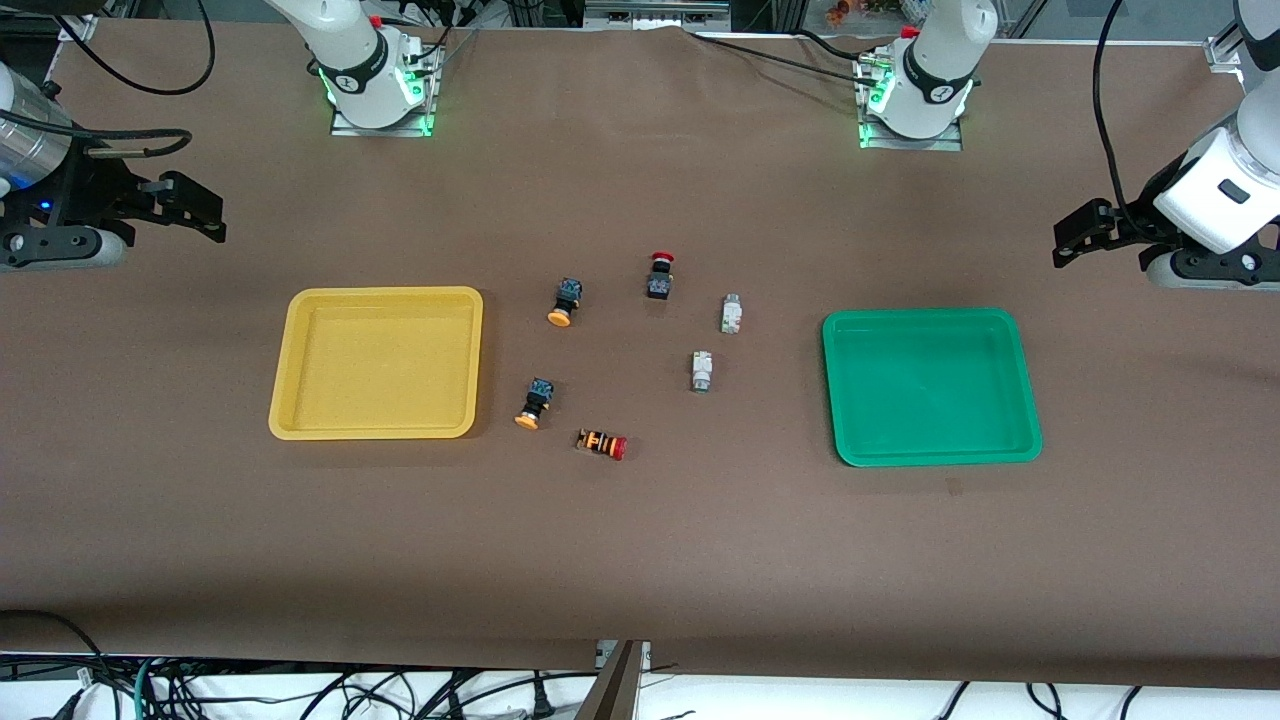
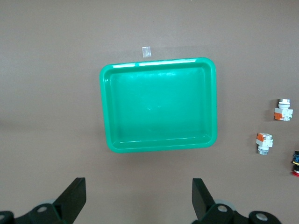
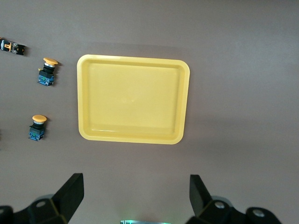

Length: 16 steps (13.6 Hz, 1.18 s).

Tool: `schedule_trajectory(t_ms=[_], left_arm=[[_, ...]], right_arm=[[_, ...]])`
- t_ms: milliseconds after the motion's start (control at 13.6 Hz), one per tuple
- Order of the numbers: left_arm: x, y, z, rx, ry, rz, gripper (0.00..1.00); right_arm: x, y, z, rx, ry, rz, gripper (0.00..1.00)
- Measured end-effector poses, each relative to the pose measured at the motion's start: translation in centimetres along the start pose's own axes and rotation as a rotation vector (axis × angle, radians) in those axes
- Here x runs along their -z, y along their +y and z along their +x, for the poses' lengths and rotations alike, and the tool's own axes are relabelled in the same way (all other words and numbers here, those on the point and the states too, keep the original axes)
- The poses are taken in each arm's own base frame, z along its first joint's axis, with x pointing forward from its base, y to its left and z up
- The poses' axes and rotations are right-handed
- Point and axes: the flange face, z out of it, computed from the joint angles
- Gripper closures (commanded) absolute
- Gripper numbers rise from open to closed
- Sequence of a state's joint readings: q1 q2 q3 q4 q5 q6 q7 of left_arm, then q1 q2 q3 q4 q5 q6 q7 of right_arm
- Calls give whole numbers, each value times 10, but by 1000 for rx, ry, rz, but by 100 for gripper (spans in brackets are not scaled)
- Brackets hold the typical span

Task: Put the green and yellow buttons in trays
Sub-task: 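Reach the right gripper to a yellow button while the left gripper reaches a green button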

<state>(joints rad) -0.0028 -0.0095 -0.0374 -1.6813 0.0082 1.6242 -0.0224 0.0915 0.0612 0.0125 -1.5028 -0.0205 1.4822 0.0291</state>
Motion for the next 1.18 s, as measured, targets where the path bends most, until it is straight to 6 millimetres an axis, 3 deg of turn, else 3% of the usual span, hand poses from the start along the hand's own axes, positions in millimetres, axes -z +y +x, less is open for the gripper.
schedule_trajectory(t_ms=[441, 588, 735, 809, 956, 1176], left_arm=[[0, 4, 0, -7, -1, 0, 0], [-4, 9, -1, -17, -26, 1, 0], [-24, 26, -2, -55, -116, 5, 0], [-40, 44, 1, -88, -157, 9, 0], [-91, 95, 14, -166, -243, 20, 0], [-185, 173, 39, -199, -294, 37, 0]], right_arm=[[-6, -2, 3, 3, -10, 0, 0], [-25, -5, 13, 8, -38, -1, 0], [-53, -9, 30, 15, -56, -1, 0], [-71, -12, 39, 17, -68, 0, 0], [-109, -31, 59, 15, -78, 11, 0], [-172, -109, 76, -112, -82, 21, 0]])
